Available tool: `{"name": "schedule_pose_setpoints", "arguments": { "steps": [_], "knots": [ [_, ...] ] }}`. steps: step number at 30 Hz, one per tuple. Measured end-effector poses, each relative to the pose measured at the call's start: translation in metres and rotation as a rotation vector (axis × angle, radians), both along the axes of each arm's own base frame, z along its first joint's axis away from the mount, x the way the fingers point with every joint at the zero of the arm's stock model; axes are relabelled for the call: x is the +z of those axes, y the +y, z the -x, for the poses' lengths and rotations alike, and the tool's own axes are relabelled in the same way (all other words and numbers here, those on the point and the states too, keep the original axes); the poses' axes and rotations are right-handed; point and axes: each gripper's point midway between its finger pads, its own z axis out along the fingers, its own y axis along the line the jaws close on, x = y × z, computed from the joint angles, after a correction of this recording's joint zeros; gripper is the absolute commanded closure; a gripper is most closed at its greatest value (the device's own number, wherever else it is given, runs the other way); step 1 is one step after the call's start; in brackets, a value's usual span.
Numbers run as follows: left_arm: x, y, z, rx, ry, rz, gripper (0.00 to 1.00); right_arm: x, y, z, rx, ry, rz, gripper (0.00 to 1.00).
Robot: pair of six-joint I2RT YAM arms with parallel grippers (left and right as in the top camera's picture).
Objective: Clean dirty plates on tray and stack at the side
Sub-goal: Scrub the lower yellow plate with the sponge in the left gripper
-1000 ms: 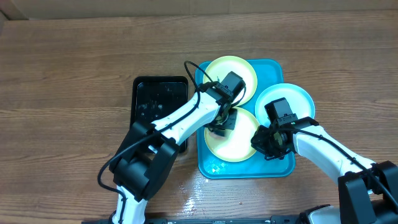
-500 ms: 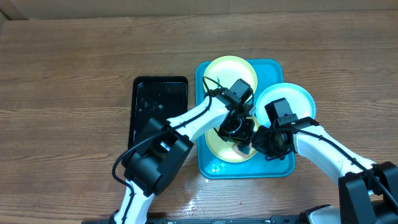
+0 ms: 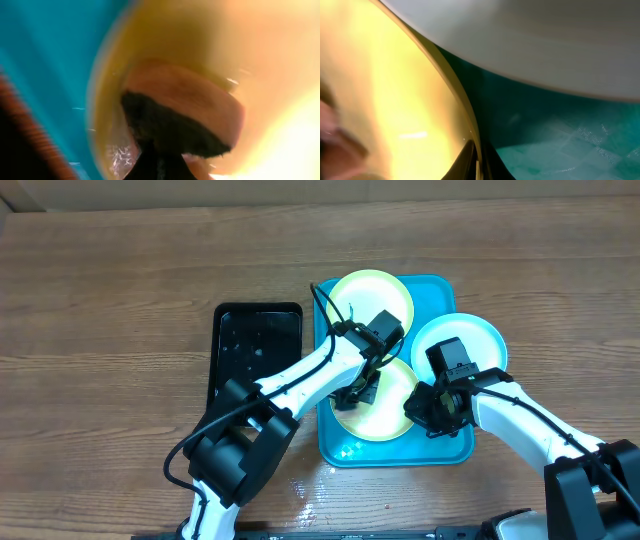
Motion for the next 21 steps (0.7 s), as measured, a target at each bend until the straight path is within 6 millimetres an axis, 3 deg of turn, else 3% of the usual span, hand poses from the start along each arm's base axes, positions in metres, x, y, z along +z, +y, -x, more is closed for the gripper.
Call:
{"name": "schedule_pose_setpoints", "arguments": {
  "steps": [5,13,15,21],
  "knots": [
    [0.003,0.013,-0.012,0.005,-0.077,-0.084,0.96,0.000,0.000,0.000,0.000,-0.001,-0.001,0.94],
    [0.003,0.011,-0.015,-0.001,-0.098,-0.084,0.96,0.000,0.001,-0.001,0.000,-0.002,-0.004,0.94],
    [0.001,0.003,-0.015,0.000,-0.084,-0.033,0.96,0.000,0.001,-0.001,0.000,-0.002,-0.004,0.94],
    [0.000,-0.055,-0.014,-0.058,-0.030,0.279,0.96,0.000,0.000,0.000,-0.001,0.001,0.001,0.95]
  ]
}}
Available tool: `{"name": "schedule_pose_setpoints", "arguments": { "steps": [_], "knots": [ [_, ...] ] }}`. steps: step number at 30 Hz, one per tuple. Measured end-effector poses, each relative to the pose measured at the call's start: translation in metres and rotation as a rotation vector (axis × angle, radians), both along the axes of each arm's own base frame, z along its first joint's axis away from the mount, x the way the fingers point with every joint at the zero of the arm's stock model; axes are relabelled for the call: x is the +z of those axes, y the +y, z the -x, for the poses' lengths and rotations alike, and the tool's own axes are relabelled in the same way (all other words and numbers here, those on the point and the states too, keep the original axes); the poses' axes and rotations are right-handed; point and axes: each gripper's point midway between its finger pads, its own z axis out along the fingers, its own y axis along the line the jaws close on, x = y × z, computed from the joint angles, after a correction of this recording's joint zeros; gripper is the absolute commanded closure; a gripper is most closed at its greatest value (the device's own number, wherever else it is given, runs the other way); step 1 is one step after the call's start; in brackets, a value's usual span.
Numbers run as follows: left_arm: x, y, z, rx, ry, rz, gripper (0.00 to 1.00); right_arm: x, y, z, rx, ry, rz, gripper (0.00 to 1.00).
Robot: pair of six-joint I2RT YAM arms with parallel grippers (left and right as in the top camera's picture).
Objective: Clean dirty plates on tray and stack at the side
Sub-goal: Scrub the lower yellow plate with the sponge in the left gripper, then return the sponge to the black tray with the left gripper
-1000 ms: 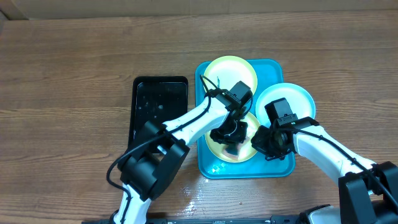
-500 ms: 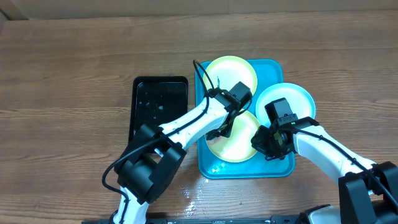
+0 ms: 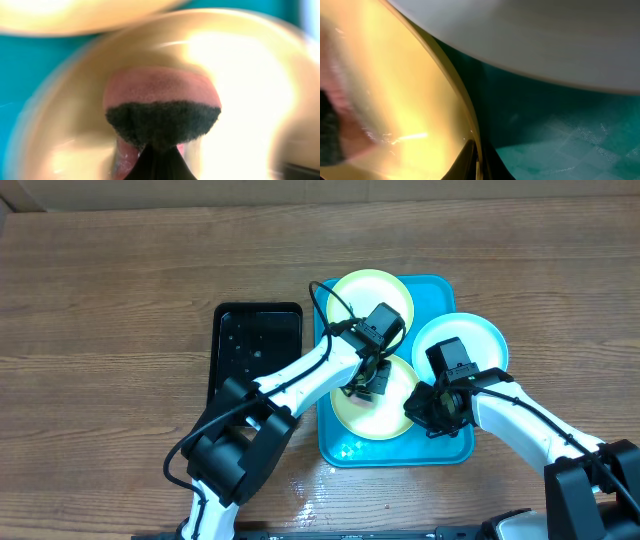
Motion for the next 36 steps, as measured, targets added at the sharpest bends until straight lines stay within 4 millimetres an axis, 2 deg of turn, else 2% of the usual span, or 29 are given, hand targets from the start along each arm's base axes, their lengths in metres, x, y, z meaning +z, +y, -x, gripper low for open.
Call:
{"name": "schedule_pose_setpoints", "arguments": {
  "steps": [3,6,10,13,16,20,21,22,23,25,28,31,33,36],
  "knots": [
    [0.002,-0.020,0.015,-0.052,0.064,0.102,0.96,0.000,0.000,0.000,0.000,0.001,0.001,0.95],
    [0.004,-0.030,0.031,-0.096,0.126,0.160,0.96,0.000,0.000,0.000,0.000,0.001,0.001,0.94],
    [0.004,-0.029,0.047,-0.107,0.202,0.172,0.96,0.000,0.000,0.000,0.000,0.001,0.002,0.95],
    [0.006,-0.024,0.052,-0.105,0.235,0.172,0.96,0.000,0.000,0.000,0.000,0.001,0.002,0.94],
    [0.026,-0.014,0.048,-0.102,0.205,0.185,0.96,0.000,0.000,0.000,0.000,0.001,0.002,0.94],
    [0.085,-0.001,0.037,-0.085,0.075,0.229,0.96,0.000,0.000,0.000,-0.001,0.001,0.002,0.94],
    [0.112,0.009,0.032,-0.070,0.008,0.246,0.96,0.000,0.000,0.000,-0.001,0.001,0.002,0.94],
    [0.127,0.017,0.030,-0.056,-0.028,0.248,0.96,0.000,0.000,0.000,0.000,0.001,0.001,0.94],
    [0.149,0.037,0.027,-0.019,-0.084,0.231,0.96,0.000,0.000,0.000,-0.001,0.001,0.001,0.94],
    [0.158,0.067,0.021,0.045,-0.121,0.159,0.96,0.000,0.000,0.000,-0.001,0.001,0.001,0.94],
    [0.148,0.115,0.008,0.155,-0.134,0.013,0.96,0.000,0.000,0.000,0.000,0.001,0.002,0.94],
    [0.129,0.154,-0.010,0.254,-0.139,-0.086,0.96,0.000,0.000,0.000,0.000,0.000,0.001,0.94],
    [0.109,0.178,-0.017,0.317,-0.121,-0.136,0.96,0.000,0.000,0.000,0.000,0.000,0.001,0.94],
    [0.077,0.203,-0.019,0.379,-0.066,-0.179,0.96,0.000,0.000,0.000,0.000,0.001,0.001,0.94]
  ]
}}
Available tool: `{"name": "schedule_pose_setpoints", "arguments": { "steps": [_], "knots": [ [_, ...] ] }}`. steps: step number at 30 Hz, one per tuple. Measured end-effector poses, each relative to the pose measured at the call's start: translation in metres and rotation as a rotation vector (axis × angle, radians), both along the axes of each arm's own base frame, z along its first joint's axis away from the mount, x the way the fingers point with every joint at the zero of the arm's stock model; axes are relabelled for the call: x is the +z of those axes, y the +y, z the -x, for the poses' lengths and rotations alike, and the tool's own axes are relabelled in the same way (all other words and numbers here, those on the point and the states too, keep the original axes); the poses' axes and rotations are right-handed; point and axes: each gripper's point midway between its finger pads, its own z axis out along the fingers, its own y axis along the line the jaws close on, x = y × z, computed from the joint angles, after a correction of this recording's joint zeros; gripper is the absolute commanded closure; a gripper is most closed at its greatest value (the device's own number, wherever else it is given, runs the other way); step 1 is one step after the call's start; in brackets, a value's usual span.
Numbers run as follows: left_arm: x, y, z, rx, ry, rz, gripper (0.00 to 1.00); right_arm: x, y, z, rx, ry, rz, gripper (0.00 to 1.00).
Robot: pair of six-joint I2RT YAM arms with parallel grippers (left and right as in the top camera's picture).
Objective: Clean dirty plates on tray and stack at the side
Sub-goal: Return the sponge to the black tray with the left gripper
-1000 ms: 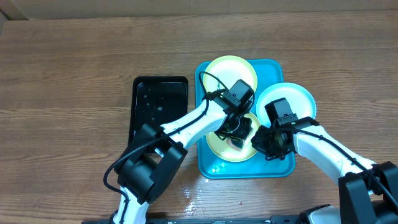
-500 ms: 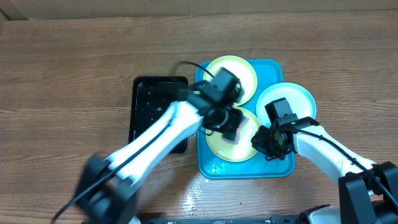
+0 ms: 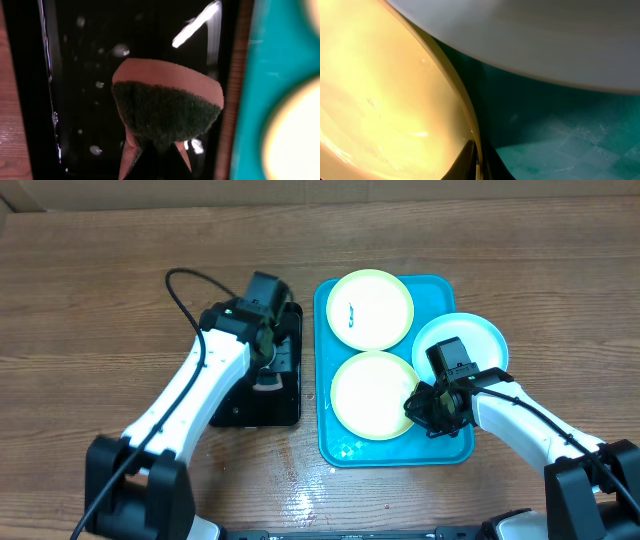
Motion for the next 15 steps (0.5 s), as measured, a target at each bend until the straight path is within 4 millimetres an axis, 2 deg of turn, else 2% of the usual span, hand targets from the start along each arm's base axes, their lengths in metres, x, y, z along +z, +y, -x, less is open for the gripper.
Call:
{"name": "schedule_pose_setpoints", "arguments": {
  "steps": [2,3,4,5,6,7,8,15],
  "knots": [
    [-0.025,0.014,0.004,0.038,0.062,-0.019,0.96,0.000,0.000,0.000,0.001,0.000,0.000,0.94],
    [-0.032,0.017,0.006,0.048,0.081,-0.025,0.93,0.000,0.000,0.000,0.000,0.000,0.000,0.94],
    [-0.037,0.018,0.006,0.054,0.093,-0.028,0.84,0.000,0.000,0.000,0.000,0.000,0.000,0.94],
    [-0.041,0.019,0.005,0.059,0.097,-0.029,0.65,0.000,0.000,0.000,0.000,0.000,0.000,0.95],
    [-0.043,0.020,0.004,0.065,0.098,-0.028,0.55,0.000,0.000,0.000,0.000,0.000,0.000,0.96],
    [-0.044,0.020,0.003,0.068,0.099,-0.025,0.40,0.000,0.000,0.000,0.000,0.000,0.000,0.96],
    [-0.044,0.020,0.004,0.071,0.102,-0.023,0.32,0.000,0.000,0.000,-0.001,0.000,0.000,0.96],
    [-0.033,0.019,0.012,0.086,0.142,0.000,0.15,0.003,-0.004,0.004,0.014,0.025,0.026,0.96]
  ]
}}
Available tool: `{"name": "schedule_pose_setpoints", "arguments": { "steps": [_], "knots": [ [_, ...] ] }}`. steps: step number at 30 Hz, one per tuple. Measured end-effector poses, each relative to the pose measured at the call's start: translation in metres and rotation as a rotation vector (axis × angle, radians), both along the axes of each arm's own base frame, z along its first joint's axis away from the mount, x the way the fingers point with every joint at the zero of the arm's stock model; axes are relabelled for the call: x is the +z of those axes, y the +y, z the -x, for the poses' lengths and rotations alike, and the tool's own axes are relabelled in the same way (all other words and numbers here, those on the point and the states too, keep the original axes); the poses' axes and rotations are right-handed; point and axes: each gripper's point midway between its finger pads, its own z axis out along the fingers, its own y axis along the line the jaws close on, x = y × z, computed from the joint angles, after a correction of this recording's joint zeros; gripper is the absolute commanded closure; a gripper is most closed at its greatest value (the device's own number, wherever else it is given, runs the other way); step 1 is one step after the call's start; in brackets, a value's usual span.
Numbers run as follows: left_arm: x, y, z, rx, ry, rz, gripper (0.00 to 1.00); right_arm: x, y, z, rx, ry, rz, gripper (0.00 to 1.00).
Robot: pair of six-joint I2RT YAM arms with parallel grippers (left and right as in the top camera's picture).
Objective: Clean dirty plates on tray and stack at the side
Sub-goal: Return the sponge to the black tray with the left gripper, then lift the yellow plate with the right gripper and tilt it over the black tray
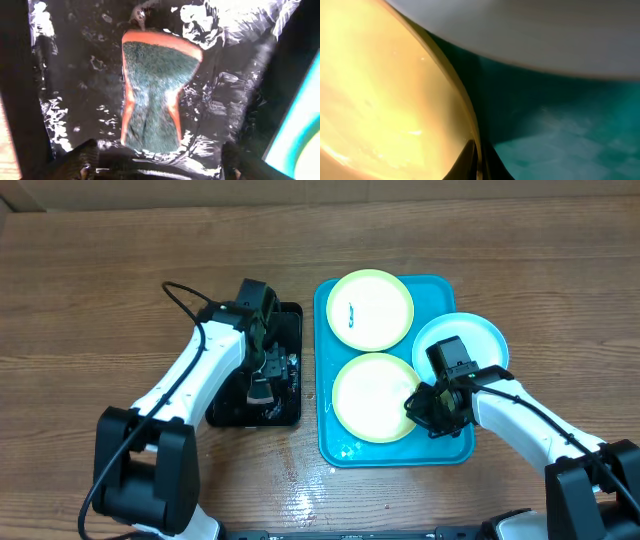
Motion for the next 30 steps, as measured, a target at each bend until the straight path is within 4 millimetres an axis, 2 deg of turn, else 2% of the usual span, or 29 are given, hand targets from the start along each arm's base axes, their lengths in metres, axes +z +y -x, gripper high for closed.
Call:
{"name": "schedule_pose_setpoints", "arguments": {
  "steps": [3,6,12,17,21,25,27,30],
  "knots": [
    [0.020,-0.001,0.000,0.000,-0.040,0.019,0.00,0.005,-0.006,0.006,0.027,0.028,0.034,0.96],
    [0.049,-0.002,-0.001,-0.001,-0.120,0.044,0.00,0.021,-0.009,0.003,0.066,0.016,0.060,0.96],
    [0.112,0.008,0.009,0.022,-0.296,0.090,0.00,0.083,-0.003,-0.028,0.170,-0.104,0.079,0.96],
    [0.157,0.016,0.021,0.035,-0.444,0.126,0.00,0.139,0.027,-0.069,0.271,-0.311,0.052,0.96],
    [0.184,0.019,0.036,0.034,-0.531,0.148,0.00,0.170,0.070,-0.090,0.364,-0.497,0.017,0.96],
    [0.202,0.023,0.052,0.033,-0.589,0.162,0.00,0.173,0.112,-0.092,0.458,-0.590,0.022,0.96],
    [0.207,0.025,0.060,0.033,-0.600,0.165,0.00,0.165,0.131,-0.094,0.497,-0.616,0.051,0.96],
    [0.210,0.027,0.069,0.033,-0.604,0.165,0.00,0.141,0.154,-0.096,0.549,-0.631,0.120,0.96]
  ]
}}
